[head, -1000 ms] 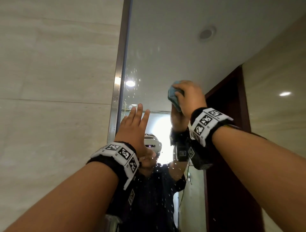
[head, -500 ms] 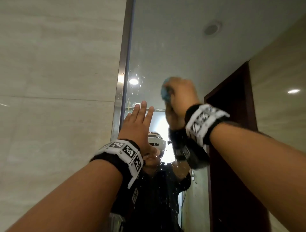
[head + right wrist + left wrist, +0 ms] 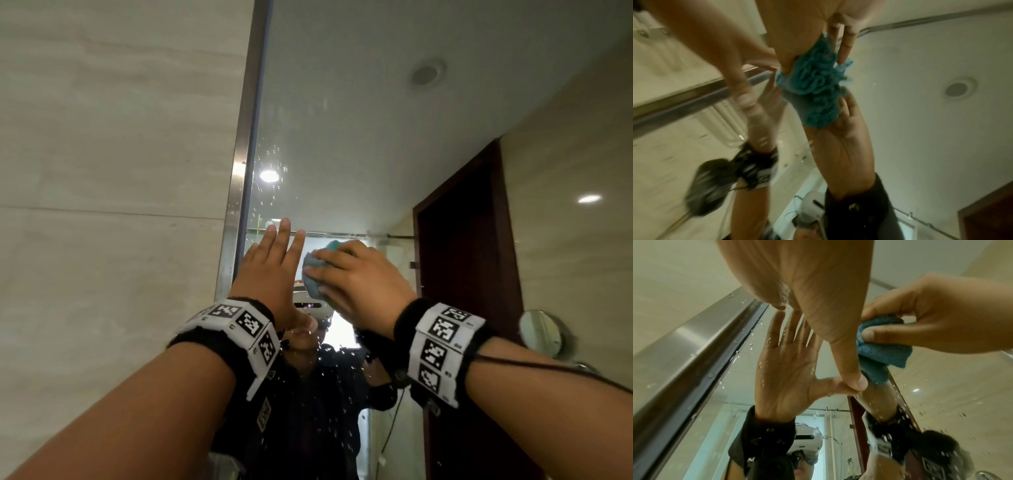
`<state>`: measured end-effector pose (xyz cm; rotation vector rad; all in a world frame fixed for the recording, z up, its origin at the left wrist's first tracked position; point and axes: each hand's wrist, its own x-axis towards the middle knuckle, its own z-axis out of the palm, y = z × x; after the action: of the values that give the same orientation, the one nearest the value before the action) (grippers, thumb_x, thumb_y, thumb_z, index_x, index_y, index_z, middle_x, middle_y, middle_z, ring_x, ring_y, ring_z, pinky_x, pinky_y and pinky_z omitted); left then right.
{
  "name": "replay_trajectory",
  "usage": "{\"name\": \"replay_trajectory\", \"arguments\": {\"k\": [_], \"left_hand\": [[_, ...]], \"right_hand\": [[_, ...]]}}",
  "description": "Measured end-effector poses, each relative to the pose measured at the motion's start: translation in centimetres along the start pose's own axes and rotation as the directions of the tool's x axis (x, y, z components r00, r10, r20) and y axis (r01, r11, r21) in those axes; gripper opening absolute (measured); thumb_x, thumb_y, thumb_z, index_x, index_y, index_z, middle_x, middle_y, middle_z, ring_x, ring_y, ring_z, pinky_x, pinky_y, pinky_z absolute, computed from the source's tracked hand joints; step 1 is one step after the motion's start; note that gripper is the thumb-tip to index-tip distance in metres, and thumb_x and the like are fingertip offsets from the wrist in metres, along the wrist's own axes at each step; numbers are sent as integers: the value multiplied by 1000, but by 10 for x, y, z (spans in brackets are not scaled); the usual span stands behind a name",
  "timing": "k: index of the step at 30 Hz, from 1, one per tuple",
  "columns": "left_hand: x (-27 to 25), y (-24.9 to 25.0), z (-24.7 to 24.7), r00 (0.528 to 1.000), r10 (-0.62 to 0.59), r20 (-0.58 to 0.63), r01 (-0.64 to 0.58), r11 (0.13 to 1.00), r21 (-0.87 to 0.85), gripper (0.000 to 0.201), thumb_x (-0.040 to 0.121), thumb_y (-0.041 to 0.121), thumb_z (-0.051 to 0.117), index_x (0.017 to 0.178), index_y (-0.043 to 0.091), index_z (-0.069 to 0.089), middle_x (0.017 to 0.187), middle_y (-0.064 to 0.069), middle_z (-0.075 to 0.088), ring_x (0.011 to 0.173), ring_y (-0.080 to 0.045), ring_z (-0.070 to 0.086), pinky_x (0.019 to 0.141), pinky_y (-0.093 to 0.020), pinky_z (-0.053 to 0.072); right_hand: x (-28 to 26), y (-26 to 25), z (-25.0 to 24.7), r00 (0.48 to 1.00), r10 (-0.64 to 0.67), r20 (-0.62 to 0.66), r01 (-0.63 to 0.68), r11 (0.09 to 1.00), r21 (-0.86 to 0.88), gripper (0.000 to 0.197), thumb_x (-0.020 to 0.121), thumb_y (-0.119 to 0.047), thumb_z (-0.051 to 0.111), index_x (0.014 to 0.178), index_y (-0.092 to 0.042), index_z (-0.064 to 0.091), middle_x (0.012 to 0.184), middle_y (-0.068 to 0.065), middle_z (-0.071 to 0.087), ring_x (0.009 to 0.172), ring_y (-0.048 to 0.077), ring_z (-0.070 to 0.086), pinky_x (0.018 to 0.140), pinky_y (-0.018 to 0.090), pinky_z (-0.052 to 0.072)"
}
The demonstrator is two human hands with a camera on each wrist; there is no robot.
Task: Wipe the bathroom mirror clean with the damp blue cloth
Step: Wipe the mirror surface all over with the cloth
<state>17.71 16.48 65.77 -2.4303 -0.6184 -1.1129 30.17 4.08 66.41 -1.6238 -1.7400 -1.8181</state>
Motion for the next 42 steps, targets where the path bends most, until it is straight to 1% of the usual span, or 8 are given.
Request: {"name": "replay_trajectory", "arguments": {"k": [6,12,17,24,29,33,39,42], "left_hand": [[-3,0,-1,1000,-3,3,3,1000,1,136,62,68,70,144,19,-26,151,-5,-33,141,-24,-25,119,-40,-2],[-2,0,-2,1000,-2,3,2,1000,5,135,63,68,70,145,19,-25,151,-5,-33,141,-23,-24,119,-40,-2],[-4,1,-4,1000,-10,6,10,1000,14,134,63,66,71,146,19,-24,152,-4,-31,142,-23,-23,118,-38,-2],[-4,2,-5,1000,-8,5,8,1000,16,135,61,68,71,147,18,-22,153,-5,-30,142,-23,-21,119,-39,0],[-3,3,-5,1000,-16,12,16,1000,21,138,60,66,73,147,18,-23,153,-5,-29,143,-24,-21,119,-41,1],[-3,2,-3,1000,-11,0,11,1000,18,138,59,68,72,147,18,-22,153,-6,-28,143,-24,-20,119,-41,3],[-5,4,-7,1000,-22,13,22,999,29,137,60,67,72,146,18,-22,153,-5,-28,143,-23,-20,119,-40,2],[-4,3,-6,1000,-19,11,19,1000,21,137,60,67,72,146,19,-22,153,-5,-28,143,-24,-20,119,-40,2]], "right_hand": [[14,47,-12,785,594,-173,-551,798,244,27,89,-19,54,114,-22,65,125,2,59,112,25,47,94,30,29],[-9,15,8,993,117,4,-115,968,224,34,80,-8,64,109,-25,67,124,0,58,110,26,49,94,41,42],[-3,41,-3,750,604,-270,-506,786,354,29,80,-6,56,105,-15,69,118,4,60,110,19,49,102,28,29],[-15,8,-6,982,176,69,-188,952,243,45,77,1,59,116,-21,63,128,0,57,120,25,44,106,37,28],[-9,25,-13,693,708,-136,-575,656,489,58,71,8,55,123,-19,56,113,0,58,105,16,52,96,23,41],[-36,-25,-5,960,279,22,-267,891,366,51,76,7,61,118,-21,61,122,1,59,110,22,49,101,31,35],[-34,16,-12,752,645,-133,-546,724,421,42,84,-3,58,123,-19,59,134,0,51,127,21,40,109,24,14],[-49,-15,-6,909,406,91,-414,859,300,48,87,-7,58,130,-25,52,141,-3,44,129,22,33,107,27,18]]}}
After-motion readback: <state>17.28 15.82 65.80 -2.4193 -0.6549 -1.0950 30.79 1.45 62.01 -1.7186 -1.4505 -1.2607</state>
